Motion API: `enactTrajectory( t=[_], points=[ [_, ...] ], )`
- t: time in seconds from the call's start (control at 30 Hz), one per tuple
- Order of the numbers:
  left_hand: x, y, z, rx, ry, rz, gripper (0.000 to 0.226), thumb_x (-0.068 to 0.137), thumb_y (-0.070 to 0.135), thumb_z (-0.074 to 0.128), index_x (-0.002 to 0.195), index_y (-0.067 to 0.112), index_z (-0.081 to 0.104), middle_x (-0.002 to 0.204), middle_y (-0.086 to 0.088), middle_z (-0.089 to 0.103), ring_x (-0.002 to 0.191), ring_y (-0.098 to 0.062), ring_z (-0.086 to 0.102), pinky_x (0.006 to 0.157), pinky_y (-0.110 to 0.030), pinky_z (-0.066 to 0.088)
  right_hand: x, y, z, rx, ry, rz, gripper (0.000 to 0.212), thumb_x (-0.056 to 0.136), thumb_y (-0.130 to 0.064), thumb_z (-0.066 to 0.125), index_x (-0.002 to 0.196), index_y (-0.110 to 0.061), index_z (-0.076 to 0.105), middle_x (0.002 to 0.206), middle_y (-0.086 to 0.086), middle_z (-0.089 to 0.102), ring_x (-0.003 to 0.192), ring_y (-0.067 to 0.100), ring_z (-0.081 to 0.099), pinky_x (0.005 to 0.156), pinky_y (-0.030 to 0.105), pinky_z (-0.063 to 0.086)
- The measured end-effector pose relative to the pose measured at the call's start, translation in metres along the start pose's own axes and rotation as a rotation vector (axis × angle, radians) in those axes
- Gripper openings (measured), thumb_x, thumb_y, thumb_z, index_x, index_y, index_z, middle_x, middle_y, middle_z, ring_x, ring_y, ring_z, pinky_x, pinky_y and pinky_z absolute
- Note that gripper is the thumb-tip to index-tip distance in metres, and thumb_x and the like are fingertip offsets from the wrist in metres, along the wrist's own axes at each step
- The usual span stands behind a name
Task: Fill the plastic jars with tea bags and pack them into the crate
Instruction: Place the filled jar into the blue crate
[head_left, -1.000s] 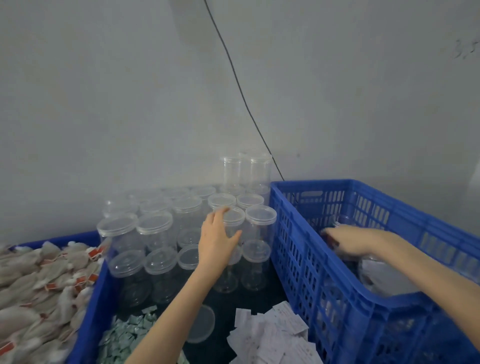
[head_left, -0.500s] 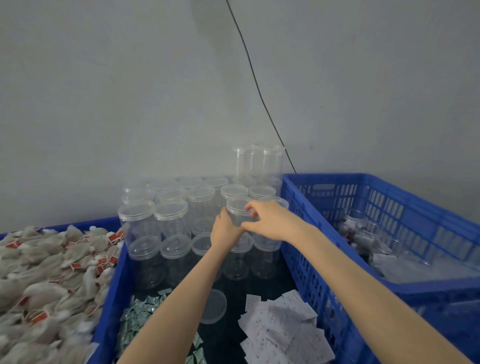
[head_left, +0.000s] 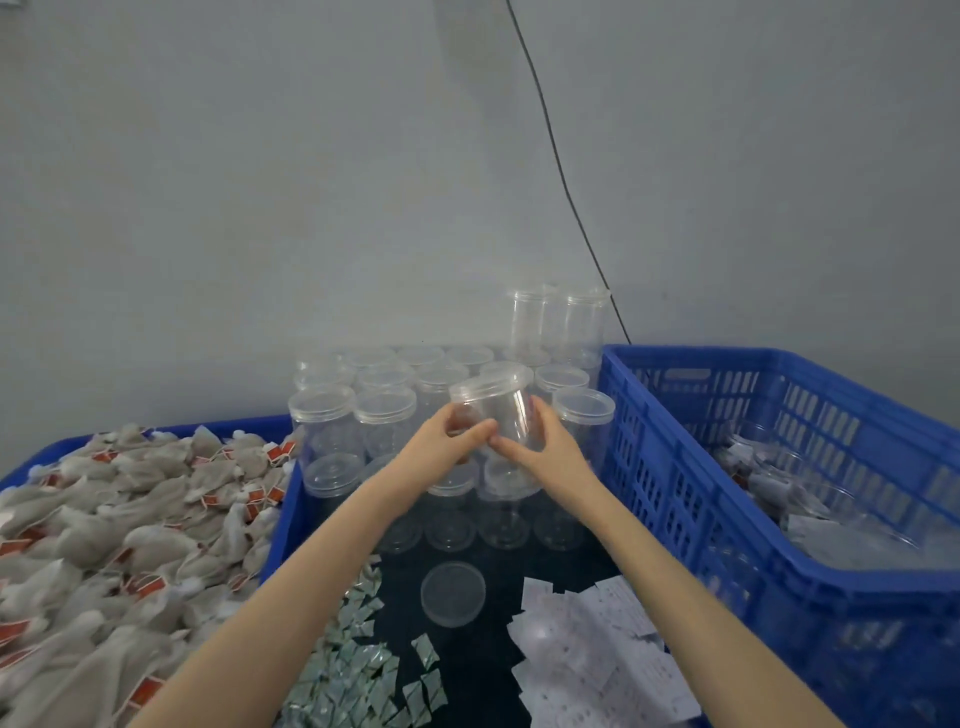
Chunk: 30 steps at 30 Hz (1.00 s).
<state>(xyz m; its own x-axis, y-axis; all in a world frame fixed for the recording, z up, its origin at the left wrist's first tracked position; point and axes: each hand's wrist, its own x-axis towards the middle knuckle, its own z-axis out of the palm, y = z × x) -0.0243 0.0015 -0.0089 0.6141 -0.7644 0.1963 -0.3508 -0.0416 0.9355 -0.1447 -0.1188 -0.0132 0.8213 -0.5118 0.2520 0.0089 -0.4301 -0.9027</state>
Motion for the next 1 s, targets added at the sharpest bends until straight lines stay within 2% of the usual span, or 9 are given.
enactTrajectory(
  t=[0.1,0.2,0.27,0.33,0.43,0.53,0.63,0.9,1.0],
  points=[
    [-0.019,0.01,-0.016,0.042,-0.15,-0.009,0.039,0.092,0.039,0.053,0.126,0.022,0.045,0.117,0.008,0.058,0.103,-0.001,0.059,0.076,-0.015,0.051,-0.006,-0.002,0.004,0.075,-0.046,-0.01,0.087,0.071,-0.041,0.079,0.145,-0.021,0.038,0.145,0.003,0.049,0.133,0.021,0.047,0.111,0.04,0.04],
    [-0.031,0.021,-0.04,0.132,-0.291,-0.028,0.054,0.086,0.047,0.052,0.132,0.02,0.043,0.122,0.011,0.056,0.109,-0.001,0.057,0.092,-0.023,0.05,-0.014,-0.001,0.002,0.225,-0.14,0.036,0.071,0.069,-0.035,0.077,0.132,-0.021,0.047,0.135,0.006,0.058,0.123,0.021,0.057,0.106,0.041,0.046],
    [-0.036,0.028,-0.05,0.163,-0.332,-0.021,0.068,0.08,0.049,0.055,0.141,0.022,0.038,0.132,0.009,0.051,0.117,-0.006,0.053,0.099,-0.026,0.046,-0.021,0.002,0.002,0.345,-0.28,0.085,0.072,0.074,-0.027,0.082,0.135,-0.015,0.048,0.134,0.007,0.06,0.122,0.023,0.059,0.106,0.043,0.047],
    [-0.04,0.032,-0.05,0.12,-0.379,-0.017,0.079,0.079,0.045,0.058,0.149,0.028,0.025,0.138,0.01,0.042,0.121,-0.006,0.048,0.097,-0.021,0.045,-0.029,0.004,0.005,0.391,-0.414,0.111,0.074,0.074,-0.021,0.078,0.14,-0.014,0.046,0.133,0.005,0.062,0.121,0.022,0.061,0.104,0.041,0.048],
    [-0.046,0.033,-0.042,0.13,-0.441,-0.018,0.071,0.083,0.037,0.061,0.146,0.032,0.03,0.14,0.011,0.043,0.121,0.0,0.047,0.091,-0.016,0.046,-0.04,0.006,0.014,0.406,-0.533,0.12,0.081,0.069,-0.028,0.077,0.143,-0.017,0.044,0.135,0.009,0.06,0.125,0.026,0.058,0.105,0.044,0.048],
    [-0.052,0.028,-0.036,0.151,-0.384,-0.005,0.06,0.088,0.023,0.066,0.142,0.029,0.041,0.141,0.008,0.048,0.124,-0.003,0.048,0.103,-0.026,0.042,-0.047,0.005,0.025,0.341,-0.456,0.098,0.076,0.071,-0.015,0.078,0.14,-0.014,0.046,0.132,0.009,0.062,0.12,0.021,0.061,0.104,0.04,0.049],
    [-0.061,0.025,-0.033,0.027,-0.299,0.058,0.062,0.077,0.016,0.074,0.132,0.033,0.051,0.132,0.009,0.056,0.121,-0.007,0.054,0.102,-0.029,0.045,-0.052,0.004,0.038,0.318,-0.307,0.032,0.075,0.064,0.001,0.079,0.132,-0.012,0.051,0.118,-0.001,0.067,0.106,0.009,0.067,0.087,0.025,0.055],
    [-0.071,0.028,-0.032,-0.117,-0.147,0.125,0.08,0.059,0.019,0.08,0.127,0.05,0.05,0.131,0.012,0.053,0.115,-0.002,0.056,0.096,-0.031,0.049,-0.063,-0.002,0.067,0.422,-0.077,-0.115,0.08,0.061,-0.001,0.081,0.134,-0.009,0.05,0.125,0.007,0.067,0.114,0.018,0.065,0.09,0.032,0.056],
    [-0.069,0.025,-0.022,0.003,-0.094,0.08,0.089,0.064,0.026,0.085,0.139,0.043,0.04,0.139,0.009,0.049,0.121,-0.004,0.05,0.099,-0.026,0.042,-0.065,0.004,0.075,0.35,0.044,-0.058,0.077,0.06,-0.008,0.087,0.129,-0.014,0.052,0.117,-0.001,0.069,0.107,0.011,0.067,0.084,0.021,0.056]
  ],
)
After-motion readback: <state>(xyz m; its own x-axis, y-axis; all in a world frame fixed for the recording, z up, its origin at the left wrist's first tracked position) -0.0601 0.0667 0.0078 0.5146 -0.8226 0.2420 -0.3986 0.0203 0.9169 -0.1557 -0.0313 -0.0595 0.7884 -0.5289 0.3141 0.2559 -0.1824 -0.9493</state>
